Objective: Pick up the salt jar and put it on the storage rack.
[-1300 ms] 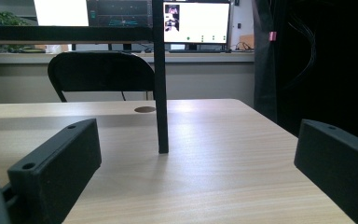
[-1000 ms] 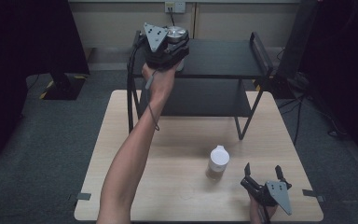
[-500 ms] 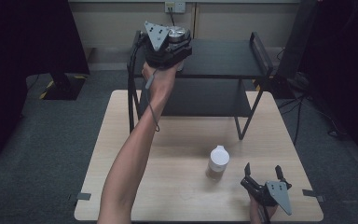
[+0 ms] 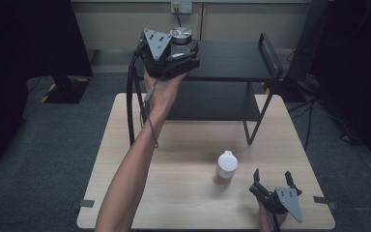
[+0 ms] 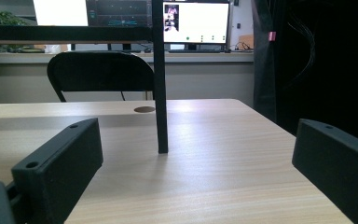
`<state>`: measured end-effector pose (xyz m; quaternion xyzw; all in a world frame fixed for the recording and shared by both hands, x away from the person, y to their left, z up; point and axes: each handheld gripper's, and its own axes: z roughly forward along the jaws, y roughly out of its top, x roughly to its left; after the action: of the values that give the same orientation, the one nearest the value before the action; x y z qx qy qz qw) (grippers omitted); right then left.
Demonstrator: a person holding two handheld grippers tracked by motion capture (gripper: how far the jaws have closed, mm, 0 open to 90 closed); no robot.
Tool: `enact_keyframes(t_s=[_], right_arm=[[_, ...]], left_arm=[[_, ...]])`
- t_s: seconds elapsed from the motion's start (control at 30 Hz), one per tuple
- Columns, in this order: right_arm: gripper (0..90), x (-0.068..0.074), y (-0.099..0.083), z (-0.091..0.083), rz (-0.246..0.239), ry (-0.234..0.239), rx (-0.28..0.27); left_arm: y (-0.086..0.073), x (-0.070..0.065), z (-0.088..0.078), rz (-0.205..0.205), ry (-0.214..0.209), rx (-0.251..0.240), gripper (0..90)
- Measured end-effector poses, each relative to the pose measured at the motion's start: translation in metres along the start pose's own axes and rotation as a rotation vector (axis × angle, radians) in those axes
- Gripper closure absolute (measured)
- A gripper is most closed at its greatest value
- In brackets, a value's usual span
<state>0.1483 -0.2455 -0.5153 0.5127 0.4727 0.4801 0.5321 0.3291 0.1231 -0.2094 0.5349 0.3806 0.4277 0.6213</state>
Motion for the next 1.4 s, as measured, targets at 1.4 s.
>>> enact_keyframes(t_s=[1.4], right_arm=[[0.0, -0.005, 0.000, 0.000, 0.000, 0.031, -0.002]], left_arm=[[-0.154, -0.006, -0.168, -0.043, 0.066, 0.014, 0.0]])
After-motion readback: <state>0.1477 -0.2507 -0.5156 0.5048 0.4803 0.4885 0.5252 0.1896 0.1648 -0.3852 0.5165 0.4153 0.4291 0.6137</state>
